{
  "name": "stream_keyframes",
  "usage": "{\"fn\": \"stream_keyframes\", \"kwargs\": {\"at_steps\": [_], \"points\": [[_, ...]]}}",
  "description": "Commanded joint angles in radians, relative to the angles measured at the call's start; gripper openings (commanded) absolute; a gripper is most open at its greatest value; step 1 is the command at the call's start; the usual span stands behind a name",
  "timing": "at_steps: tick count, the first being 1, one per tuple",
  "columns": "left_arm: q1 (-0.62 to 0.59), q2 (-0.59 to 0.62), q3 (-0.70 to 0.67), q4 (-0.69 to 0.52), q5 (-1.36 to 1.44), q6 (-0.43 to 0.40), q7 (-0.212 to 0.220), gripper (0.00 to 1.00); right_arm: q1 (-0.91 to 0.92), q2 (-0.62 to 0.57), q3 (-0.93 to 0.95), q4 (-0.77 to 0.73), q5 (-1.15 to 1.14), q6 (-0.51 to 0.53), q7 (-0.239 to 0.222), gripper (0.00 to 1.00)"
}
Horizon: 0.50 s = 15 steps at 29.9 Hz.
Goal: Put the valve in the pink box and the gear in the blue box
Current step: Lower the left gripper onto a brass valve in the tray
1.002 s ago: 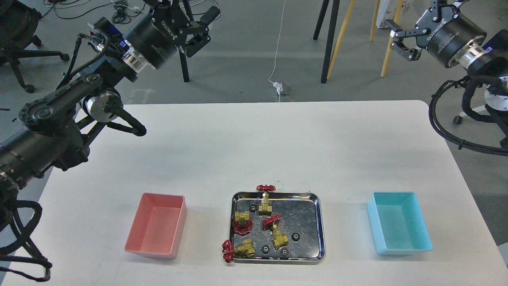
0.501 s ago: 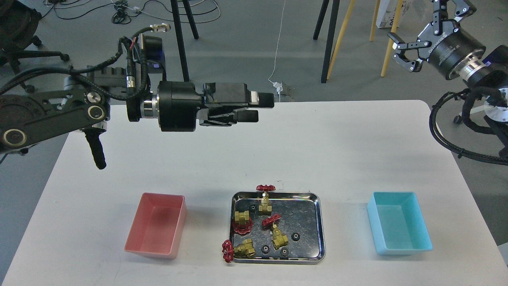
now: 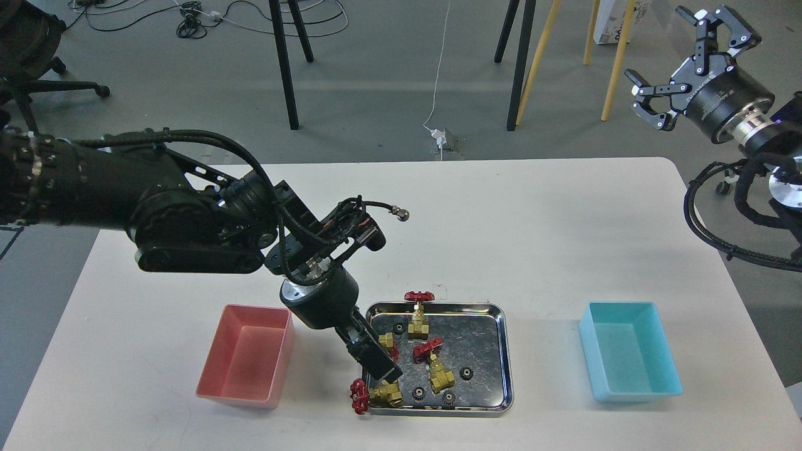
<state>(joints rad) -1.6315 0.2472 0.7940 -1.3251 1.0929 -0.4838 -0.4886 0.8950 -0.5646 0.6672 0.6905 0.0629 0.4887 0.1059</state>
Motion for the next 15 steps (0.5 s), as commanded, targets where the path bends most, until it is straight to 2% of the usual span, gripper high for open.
{"fn": "stream_keyframes", "kwargs": {"at_steps": [1,10,15], "points": [[0.032,-0.006,0.016,0.049,0.010,0.036,0.000,1.00,-0.001,0.000,0.000,0.000,0.000,0.000,0.000,0.99],[0.116,0.027,0.014,0.081,0.010,0.148,0.000,1.00,0.004,0.018,0.046,-0.023,0.000,0.000,-0.002,0.99],[0.159,0.029,0.004,0.112,0.010,0.183,0.000,1.00,0.025,0.046,0.066,-0.042,0.000,0.000,-0.002,0.99]]}}
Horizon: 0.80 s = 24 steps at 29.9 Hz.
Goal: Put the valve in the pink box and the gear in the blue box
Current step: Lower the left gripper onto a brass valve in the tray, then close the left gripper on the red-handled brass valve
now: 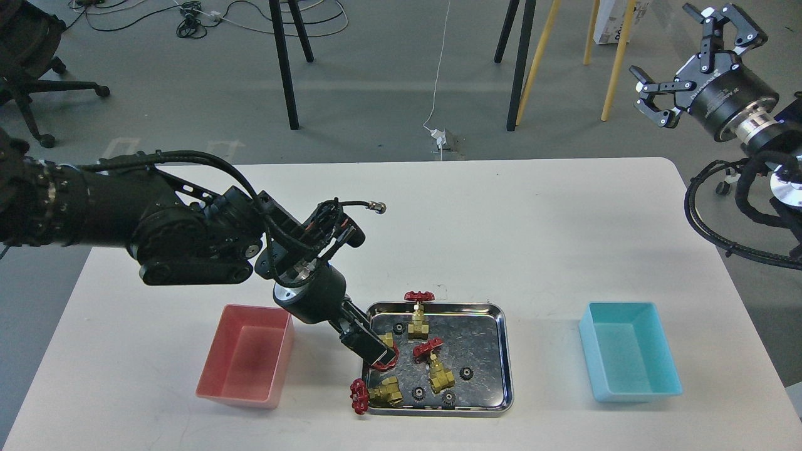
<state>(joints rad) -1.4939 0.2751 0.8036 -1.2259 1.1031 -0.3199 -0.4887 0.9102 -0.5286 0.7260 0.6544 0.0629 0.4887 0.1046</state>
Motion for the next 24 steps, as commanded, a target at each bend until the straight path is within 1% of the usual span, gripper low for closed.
{"fn": "stream_keyframes", "kwargs": {"at_steps": [1,9,14,17,24], "points": [[0.026,0.001,-0.006,0.014,0.000,0.025,0.000,1.00,0.010,0.010,0.007,-0.006,0.000,0.000,0.000,0.99],[0.089,0.000,-0.009,0.049,0.000,0.065,0.000,1.00,0.004,0.009,0.004,-0.006,0.000,0.000,0.000,0.99],[0.125,-0.013,-0.020,0.083,0.000,0.071,0.000,0.99,0.001,0.009,-0.002,-0.006,0.000,0.000,0.000,0.99],[0.149,-0.016,-0.027,0.111,0.006,0.091,0.000,0.98,-0.002,0.009,-0.003,-0.004,0.000,0.000,0.000,0.99],[0.175,-0.017,-0.027,0.129,0.021,0.117,0.000,0.90,-0.010,0.009,-0.005,-0.002,0.000,0.000,0.000,0.99]]}}
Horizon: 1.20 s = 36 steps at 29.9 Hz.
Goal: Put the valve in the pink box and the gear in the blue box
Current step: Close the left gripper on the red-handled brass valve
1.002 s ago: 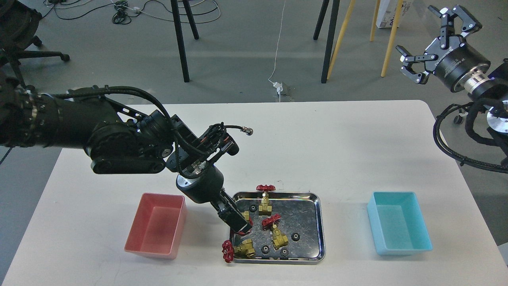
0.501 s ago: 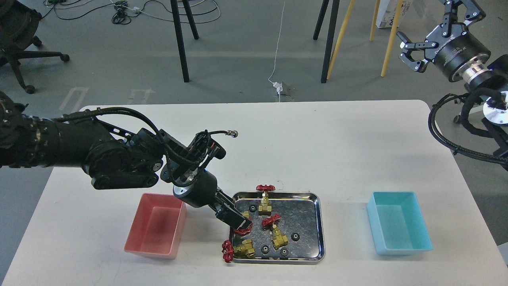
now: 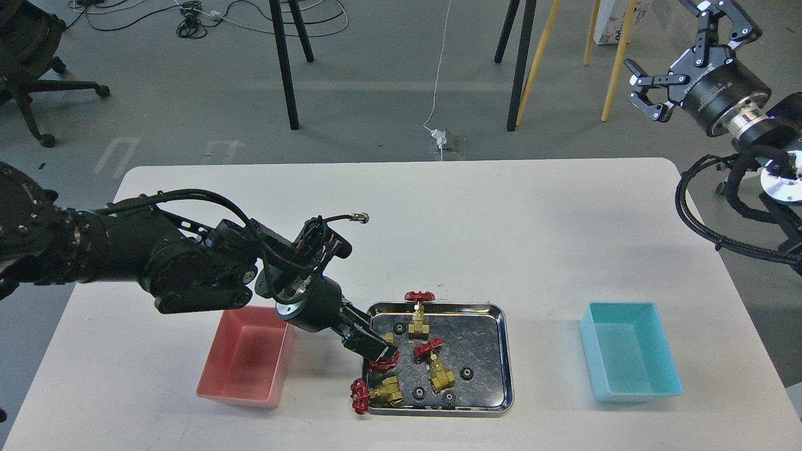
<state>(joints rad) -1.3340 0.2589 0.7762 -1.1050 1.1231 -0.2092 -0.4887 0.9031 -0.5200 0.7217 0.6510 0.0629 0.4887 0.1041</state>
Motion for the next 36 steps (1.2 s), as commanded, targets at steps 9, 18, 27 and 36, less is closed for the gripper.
{"fn": "stream_keyframes", "kwargs": {"at_steps": [9,18,27,36], "points": [[0.030,-0.001,-0.002,0.010,0.009,0.040,0.000,0.75,-0.018,-0.002,0.001,0.004,0.000,0.000,0.000,0.99],[0.056,-0.017,-0.012,0.019,0.009,0.053,0.000,0.72,-0.023,-0.006,0.001,0.007,0.000,0.000,0.000,0.99],[0.076,-0.023,-0.021,0.027,0.023,0.077,0.000,0.63,-0.032,-0.014,0.001,0.007,0.000,0.000,-0.001,0.99],[0.076,-0.021,-0.031,0.027,0.024,0.096,0.000,0.36,-0.038,-0.014,0.002,0.010,0.000,0.000,0.000,0.99]]}}
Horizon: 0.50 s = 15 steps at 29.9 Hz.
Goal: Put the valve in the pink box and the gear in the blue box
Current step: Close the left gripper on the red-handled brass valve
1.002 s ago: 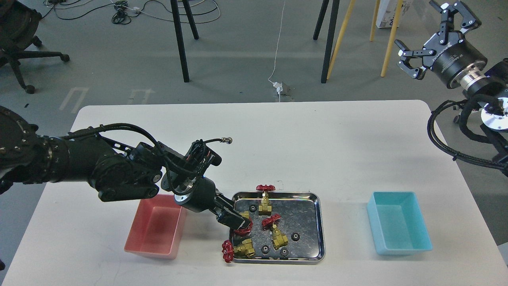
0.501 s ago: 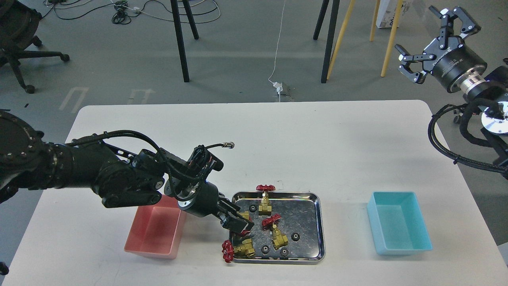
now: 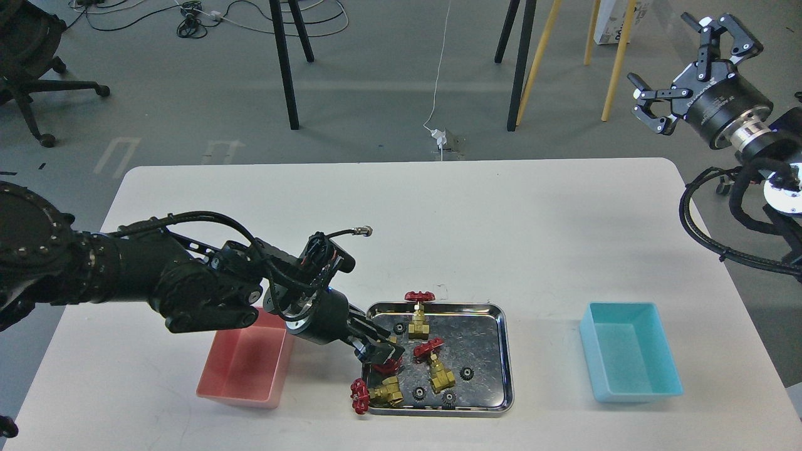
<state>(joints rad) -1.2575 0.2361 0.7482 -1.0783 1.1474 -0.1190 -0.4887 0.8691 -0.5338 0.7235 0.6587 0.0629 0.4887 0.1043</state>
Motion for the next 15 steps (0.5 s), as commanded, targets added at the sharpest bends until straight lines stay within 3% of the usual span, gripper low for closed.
{"fn": "stream_keyframes", "kwargs": {"at_steps": [1,7,15], "points": [[0.000,0.003,-0.006,0.000,0.000,0.006,0.000,0.34,-0.004,0.002,0.001,0.002,0.000,0.000,0.000,0.99],[0.000,0.006,-0.009,-0.002,0.005,0.027,0.000,0.21,-0.005,0.000,0.002,0.002,0.000,0.000,0.000,0.99],[-0.011,0.045,-0.064,-0.017,0.005,0.029,0.000,0.17,-0.004,0.002,0.007,0.002,0.000,0.000,0.000,0.99]]}}
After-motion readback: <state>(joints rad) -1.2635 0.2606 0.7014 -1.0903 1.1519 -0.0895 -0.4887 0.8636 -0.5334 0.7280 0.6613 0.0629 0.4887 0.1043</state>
